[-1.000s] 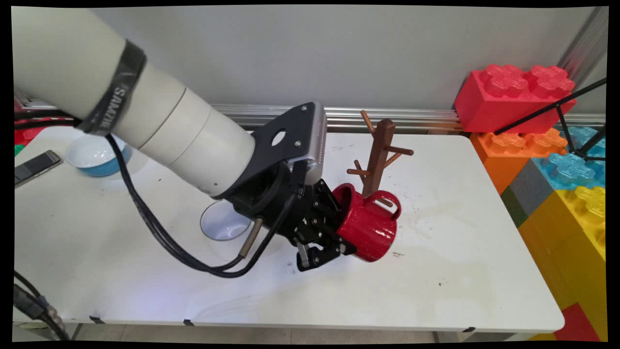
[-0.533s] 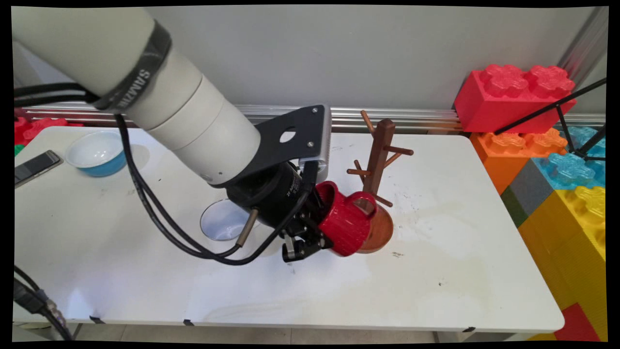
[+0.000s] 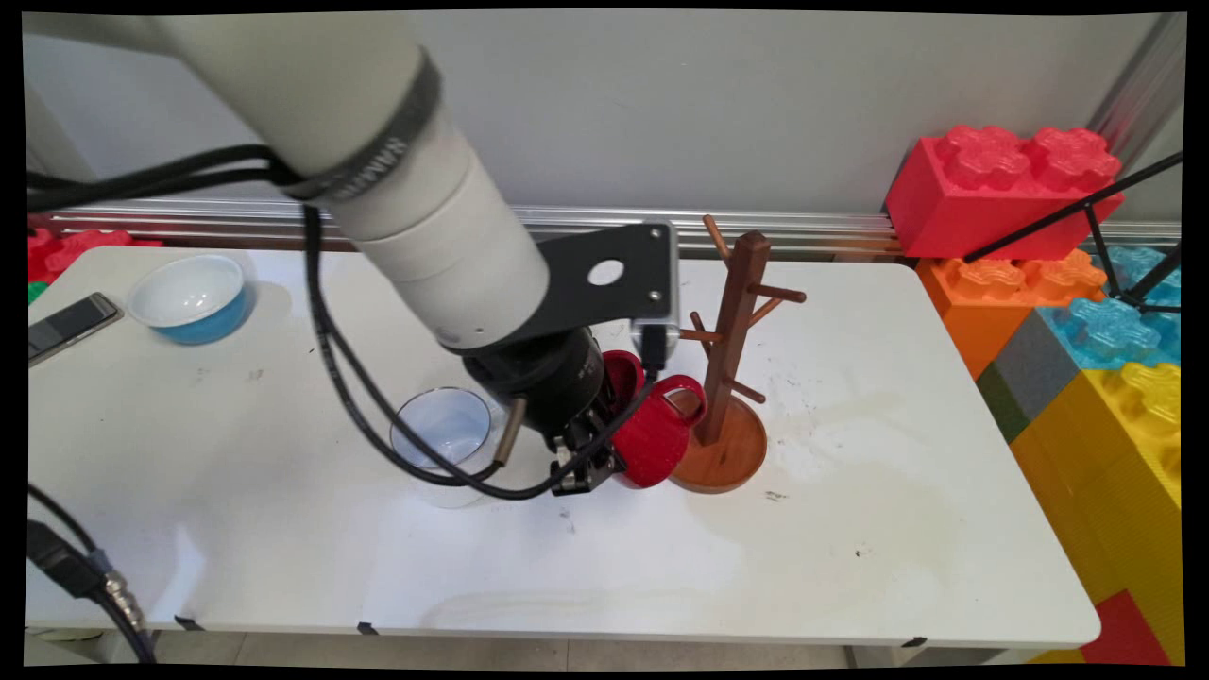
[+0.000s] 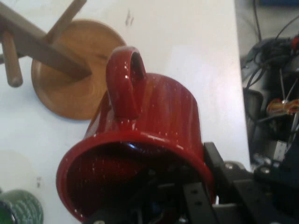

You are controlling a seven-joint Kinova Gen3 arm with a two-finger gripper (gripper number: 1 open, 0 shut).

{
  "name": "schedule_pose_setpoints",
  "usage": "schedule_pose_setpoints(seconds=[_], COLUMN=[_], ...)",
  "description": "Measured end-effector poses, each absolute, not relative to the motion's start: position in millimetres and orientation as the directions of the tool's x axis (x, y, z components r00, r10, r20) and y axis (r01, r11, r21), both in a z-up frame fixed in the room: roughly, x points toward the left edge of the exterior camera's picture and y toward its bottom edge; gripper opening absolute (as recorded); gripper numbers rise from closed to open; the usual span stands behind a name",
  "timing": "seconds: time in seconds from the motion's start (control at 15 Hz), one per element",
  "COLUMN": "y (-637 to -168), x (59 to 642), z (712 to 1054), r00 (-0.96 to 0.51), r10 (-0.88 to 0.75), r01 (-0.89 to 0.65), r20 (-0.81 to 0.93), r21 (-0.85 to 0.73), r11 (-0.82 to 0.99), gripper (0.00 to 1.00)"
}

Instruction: Place the picked object on the table

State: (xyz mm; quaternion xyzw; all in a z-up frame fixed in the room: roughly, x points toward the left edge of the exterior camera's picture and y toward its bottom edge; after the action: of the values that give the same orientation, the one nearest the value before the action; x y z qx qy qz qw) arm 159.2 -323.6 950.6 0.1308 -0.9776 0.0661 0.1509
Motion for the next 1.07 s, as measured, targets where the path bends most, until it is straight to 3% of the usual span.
schedule_pose_setpoints(seconds=[1.07], y=[-361], x=[135], z=[906], r00=[-0.932], r10=[-0.358], r01=[-0.361], r20=[0.056], r21=[-0.070], r11=[0.930], gripper=[0.00])
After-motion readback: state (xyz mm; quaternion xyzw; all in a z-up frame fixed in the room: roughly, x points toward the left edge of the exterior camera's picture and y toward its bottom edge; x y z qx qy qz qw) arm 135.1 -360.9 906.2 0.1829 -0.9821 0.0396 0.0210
